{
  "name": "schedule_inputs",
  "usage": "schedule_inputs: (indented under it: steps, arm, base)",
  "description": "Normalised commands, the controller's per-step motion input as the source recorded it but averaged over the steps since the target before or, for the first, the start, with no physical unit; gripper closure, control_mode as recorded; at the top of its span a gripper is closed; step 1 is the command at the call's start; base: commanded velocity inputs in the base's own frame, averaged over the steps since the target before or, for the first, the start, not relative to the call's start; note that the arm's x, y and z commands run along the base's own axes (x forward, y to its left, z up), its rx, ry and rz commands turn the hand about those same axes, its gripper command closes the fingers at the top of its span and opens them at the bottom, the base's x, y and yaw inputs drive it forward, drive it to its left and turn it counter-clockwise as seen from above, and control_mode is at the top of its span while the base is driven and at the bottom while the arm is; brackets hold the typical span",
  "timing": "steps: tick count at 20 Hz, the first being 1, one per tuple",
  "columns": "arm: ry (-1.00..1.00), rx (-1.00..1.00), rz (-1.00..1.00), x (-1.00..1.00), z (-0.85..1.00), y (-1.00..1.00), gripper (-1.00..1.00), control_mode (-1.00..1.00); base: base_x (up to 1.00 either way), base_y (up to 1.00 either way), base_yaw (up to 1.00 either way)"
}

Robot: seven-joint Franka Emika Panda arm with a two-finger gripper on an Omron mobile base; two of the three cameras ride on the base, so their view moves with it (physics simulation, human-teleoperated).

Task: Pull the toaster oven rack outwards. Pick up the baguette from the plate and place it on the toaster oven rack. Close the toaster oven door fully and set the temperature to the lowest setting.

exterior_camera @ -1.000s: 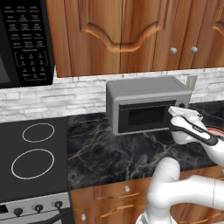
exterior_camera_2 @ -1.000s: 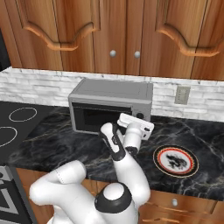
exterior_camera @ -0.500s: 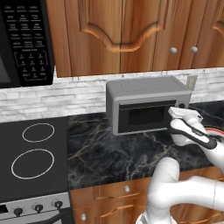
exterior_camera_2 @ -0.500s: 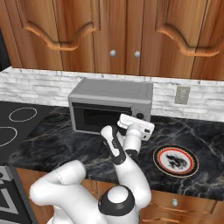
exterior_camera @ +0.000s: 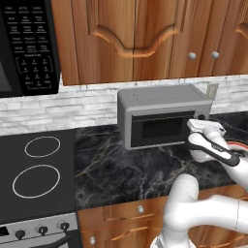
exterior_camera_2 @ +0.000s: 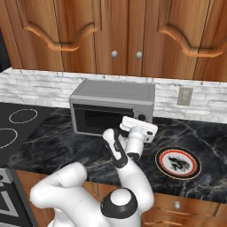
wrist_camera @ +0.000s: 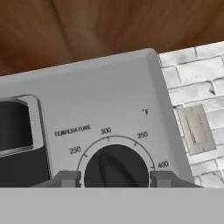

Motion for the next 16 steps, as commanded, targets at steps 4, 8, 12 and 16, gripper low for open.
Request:
schedule_inputs:
  steps: [4, 8, 12, 16]
  arm:
    - [0.0, -0.26, -0.2, 0.02, 0.19, -0.22, 1.0, -1.0]
    - [-0.01, -0.31, -0.13, 0.1, 0.24, -0.03, 1.0, -1.0]
    - [-0.12, -0.35, -0.04, 0.0, 0.31, 0.0, 1.0, -1.0]
    - [-0.12, -0.35, -0.03, 0.0, 0.23, 0.0, 1.0, -1.0]
  base:
    - [0.0, 0.0, 0.0]
    - [0.0, 0.0, 0.0]
    - [0.0, 0.0, 0.0]
    - [0.0, 0.0, 0.0]
